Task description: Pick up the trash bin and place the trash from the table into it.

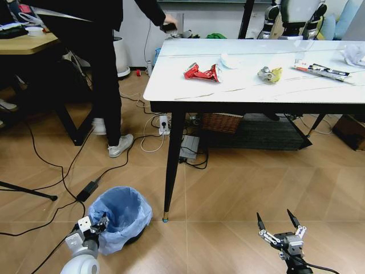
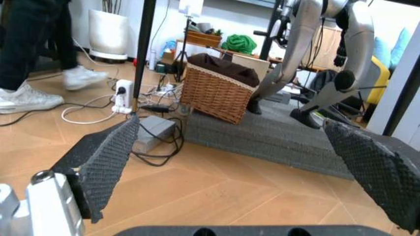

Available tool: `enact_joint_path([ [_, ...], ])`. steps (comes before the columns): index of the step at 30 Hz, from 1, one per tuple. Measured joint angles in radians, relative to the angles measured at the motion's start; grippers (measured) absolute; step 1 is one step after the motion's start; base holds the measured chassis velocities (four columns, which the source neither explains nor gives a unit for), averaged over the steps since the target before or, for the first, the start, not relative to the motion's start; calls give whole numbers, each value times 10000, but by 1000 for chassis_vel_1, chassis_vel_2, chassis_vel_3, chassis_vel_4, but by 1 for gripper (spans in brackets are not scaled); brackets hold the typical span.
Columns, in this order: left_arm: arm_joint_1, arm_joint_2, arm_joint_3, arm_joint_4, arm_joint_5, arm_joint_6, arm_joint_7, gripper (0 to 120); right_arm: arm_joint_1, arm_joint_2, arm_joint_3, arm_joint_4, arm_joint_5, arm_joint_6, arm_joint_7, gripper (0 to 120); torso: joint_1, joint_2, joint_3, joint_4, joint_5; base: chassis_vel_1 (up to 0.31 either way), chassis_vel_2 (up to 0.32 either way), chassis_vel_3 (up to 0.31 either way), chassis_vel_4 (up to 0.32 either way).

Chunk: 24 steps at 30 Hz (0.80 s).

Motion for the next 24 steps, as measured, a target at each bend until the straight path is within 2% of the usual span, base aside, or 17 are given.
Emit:
enact_joint_path([
  [2,14,1,-18,-24,-14,3,6,38,-3,0,-3,6,0,-1,0,100,0,0,0,1,0,0,0,0,0],
  [4,58,1,-114,-91,-50,20,18,26,-8,0,-21,38,0,-15,2,100,0,2,0,0,2,0,0,0,0],
  [6,69,1,-132,-98,-50,23,18,23,-9,0,-23,48,0,-23,3,100,0,2,1,0,2,0,0,0,0],
  [8,120,5,-215,-173,-57,47,33,13,-8,0,-28,107,3,-73,6,100,0,3,1,0,2,0,0,0,0],
  [10,132,12,-230,-187,-60,56,37,10,-6,0,-30,114,4,-81,7,100,0,4,1,0,2,0,0,0,0],
  [12,175,42,-286,-241,-84,98,80,0,-1,0,-43,145,7,-112,9,100,0,5,2,0,2,0,0,0,0],
  [18,311,101,-401,-453,-130,249,155,0,4,-1,-50,175,15,-144,15,100,1,6,3,2,2,0,0,0,0],
  [24,698,278,-438,-1211,-362,420,458,0,-14,0,-16,206,32,-155,23,100,1,7,4,1,1,0,0,0,0],
])
